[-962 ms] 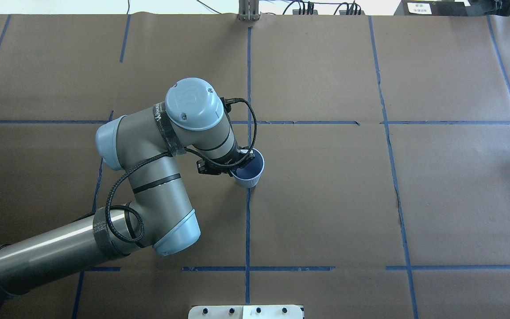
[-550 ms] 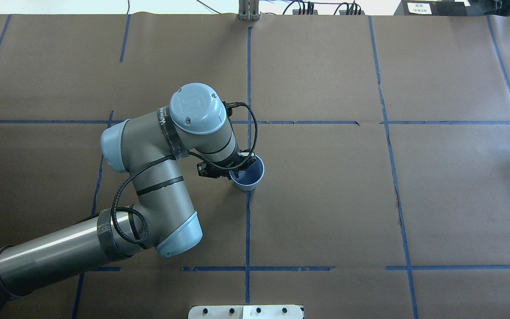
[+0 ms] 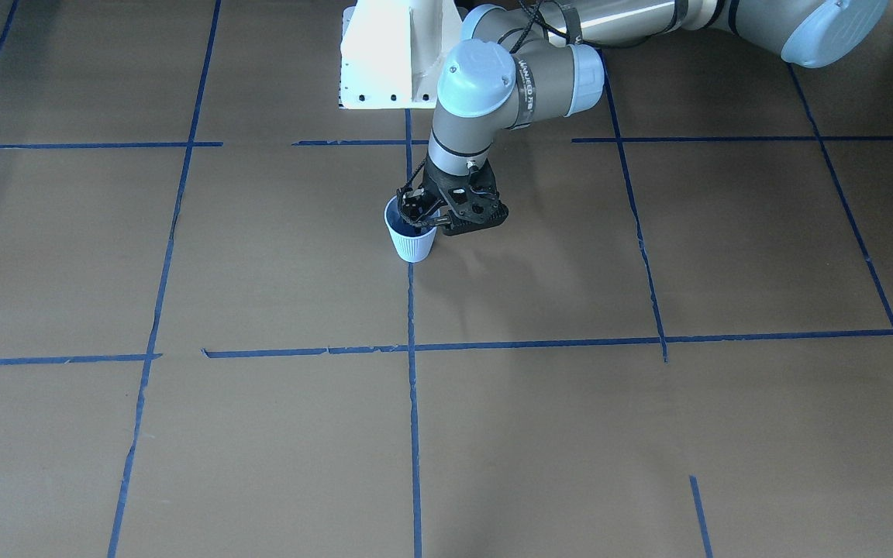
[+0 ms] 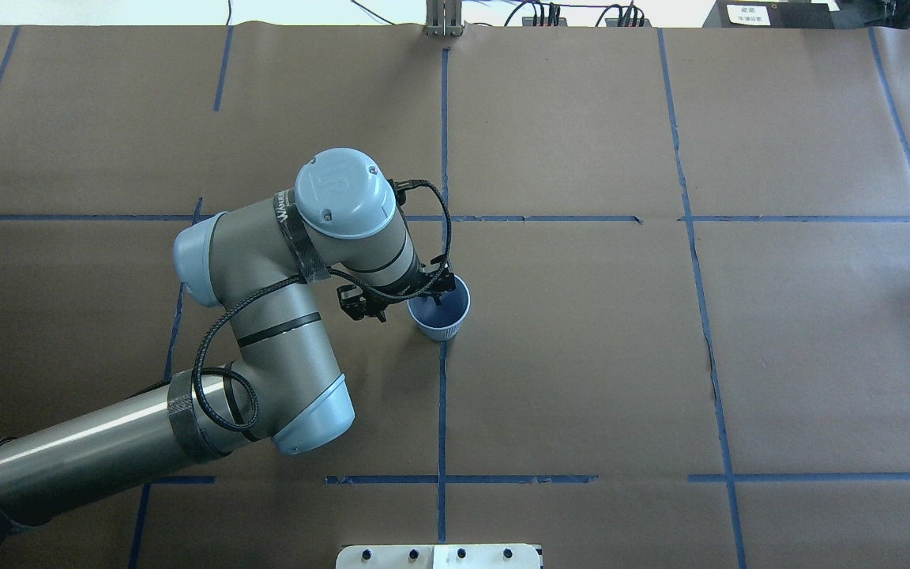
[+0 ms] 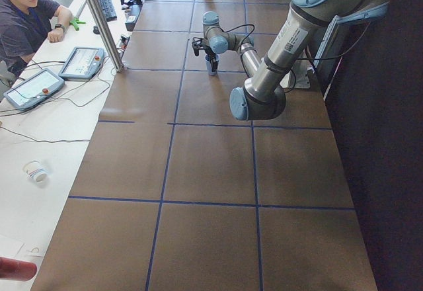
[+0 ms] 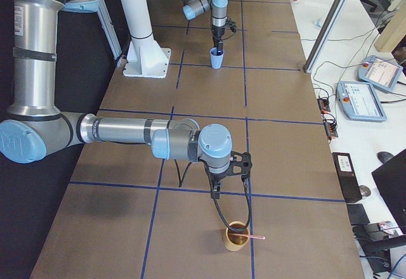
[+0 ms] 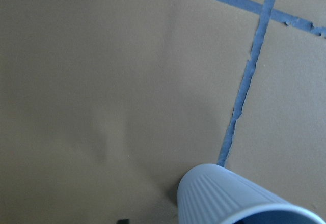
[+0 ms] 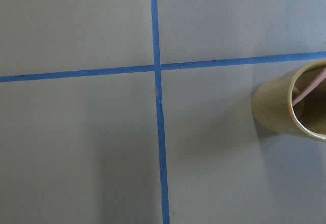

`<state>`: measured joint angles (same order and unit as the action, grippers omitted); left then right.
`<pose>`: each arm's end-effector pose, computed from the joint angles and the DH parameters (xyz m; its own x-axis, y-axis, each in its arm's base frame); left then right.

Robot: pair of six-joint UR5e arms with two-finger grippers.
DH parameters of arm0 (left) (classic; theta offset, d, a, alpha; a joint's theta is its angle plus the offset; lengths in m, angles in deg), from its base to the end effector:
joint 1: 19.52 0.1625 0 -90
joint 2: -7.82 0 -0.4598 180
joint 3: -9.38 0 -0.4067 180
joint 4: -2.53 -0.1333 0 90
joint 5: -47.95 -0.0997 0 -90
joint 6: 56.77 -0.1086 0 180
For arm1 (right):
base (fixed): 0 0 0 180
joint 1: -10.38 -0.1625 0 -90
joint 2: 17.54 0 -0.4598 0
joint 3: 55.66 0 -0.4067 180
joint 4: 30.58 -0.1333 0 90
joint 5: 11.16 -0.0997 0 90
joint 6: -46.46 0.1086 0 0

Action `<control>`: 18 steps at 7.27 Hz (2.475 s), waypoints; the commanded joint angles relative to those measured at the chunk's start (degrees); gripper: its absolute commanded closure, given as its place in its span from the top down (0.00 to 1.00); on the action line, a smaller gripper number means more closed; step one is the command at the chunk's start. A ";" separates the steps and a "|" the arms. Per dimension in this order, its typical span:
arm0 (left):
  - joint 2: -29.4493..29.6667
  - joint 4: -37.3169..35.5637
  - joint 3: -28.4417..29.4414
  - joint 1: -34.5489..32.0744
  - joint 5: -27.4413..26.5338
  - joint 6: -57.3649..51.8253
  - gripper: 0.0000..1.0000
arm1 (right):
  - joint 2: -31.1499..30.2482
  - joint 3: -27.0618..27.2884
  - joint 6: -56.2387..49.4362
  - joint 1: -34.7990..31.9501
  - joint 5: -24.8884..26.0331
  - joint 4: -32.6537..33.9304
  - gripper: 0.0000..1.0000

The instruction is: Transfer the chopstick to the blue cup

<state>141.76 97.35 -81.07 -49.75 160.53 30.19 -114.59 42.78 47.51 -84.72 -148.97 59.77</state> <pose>0.6025 -0.4571 0.1991 0.5750 -0.2784 -0.7693 0.1835 0.9603 -0.2103 0.0927 -0.4447 0.6801 0.6684 0.0645 0.7410 -0.1011 0.9949 0.0046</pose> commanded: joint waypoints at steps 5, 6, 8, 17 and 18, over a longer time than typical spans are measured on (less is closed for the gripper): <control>-10.80 -14.10 -26.57 -3.06 0.53 -5.46 1.00 | -0.51 2.81 -0.17 -0.09 0.44 0.09 1.00; -11.68 -16.14 -28.88 -5.25 0.62 -6.79 1.00 | -0.16 3.59 -0.17 0.09 1.05 0.26 1.00; -13.44 -17.56 -29.44 -13.31 5.24 -13.44 1.00 | -0.68 -0.32 -0.17 0.09 0.63 -0.87 1.00; -31.56 -20.82 -27.59 -38.15 15.56 -56.90 1.00 | 11.35 -25.31 0.53 -5.71 2.11 -19.95 1.00; -31.47 -20.82 -27.59 -38.23 15.56 -56.90 1.00 | 12.92 -29.14 2.79 -5.71 3.94 -24.74 1.00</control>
<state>110.32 76.52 -108.69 -87.85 176.07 -26.60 -103.32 17.17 48.52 -90.37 -146.61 38.97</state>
